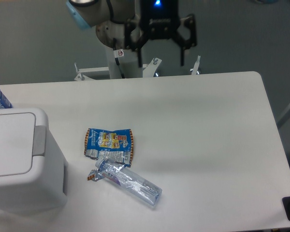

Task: Open the trash can
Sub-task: 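Move the gripper down and over toward the white trash can lid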

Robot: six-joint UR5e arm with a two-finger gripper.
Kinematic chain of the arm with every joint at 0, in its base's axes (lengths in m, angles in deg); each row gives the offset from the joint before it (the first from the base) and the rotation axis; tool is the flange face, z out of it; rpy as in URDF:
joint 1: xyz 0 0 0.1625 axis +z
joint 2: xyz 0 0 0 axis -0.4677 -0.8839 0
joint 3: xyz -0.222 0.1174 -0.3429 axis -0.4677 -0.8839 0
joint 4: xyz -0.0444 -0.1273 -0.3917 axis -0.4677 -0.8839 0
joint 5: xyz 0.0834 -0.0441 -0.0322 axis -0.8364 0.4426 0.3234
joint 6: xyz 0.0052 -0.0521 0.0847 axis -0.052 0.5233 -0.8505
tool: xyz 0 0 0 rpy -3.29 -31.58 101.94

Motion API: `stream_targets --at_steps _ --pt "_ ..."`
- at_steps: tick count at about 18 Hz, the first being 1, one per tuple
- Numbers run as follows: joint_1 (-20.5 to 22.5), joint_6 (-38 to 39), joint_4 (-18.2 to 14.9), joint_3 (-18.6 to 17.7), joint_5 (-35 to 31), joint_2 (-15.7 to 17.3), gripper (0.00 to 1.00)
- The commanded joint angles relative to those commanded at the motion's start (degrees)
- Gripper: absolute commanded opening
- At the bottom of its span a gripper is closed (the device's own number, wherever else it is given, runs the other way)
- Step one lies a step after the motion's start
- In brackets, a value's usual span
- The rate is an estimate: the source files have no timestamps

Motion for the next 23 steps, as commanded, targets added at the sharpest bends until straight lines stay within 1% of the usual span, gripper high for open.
stream_targets --at_steps 2,4,7,8,11,12,15,16,18,23 --pt "-1.8 2.5 3.0 0.0 0.8 -1.8 1.00" --pt "-4.0 2.7 5.0 0.3 0.7 -4.3 1.00" --pt "-6.9 3.0 5.3 2.6 0.1 -8.3 1.00" --pt "-7.5 3.7 5.3 3.2 -0.2 -9.1 1.00" --pt "-8.2 11.4 5.7 3.6 -0.3 -9.6 1.00" --pt "-9.1 12.7 6.4 3.6 -0.2 -10.4 1.00" --pt "-11.4 17.7 10.0 3.3 -0.2 -12.4 1.00" --pt "-12.2 18.3 10.7 3.3 -0.2 -12.8 1.00" --pt "-13.4 18.5 10.8 3.3 -0.3 -13.3 1.00" --pt "-14.7 19.1 10.8 3.3 -0.3 -13.4 1.00"
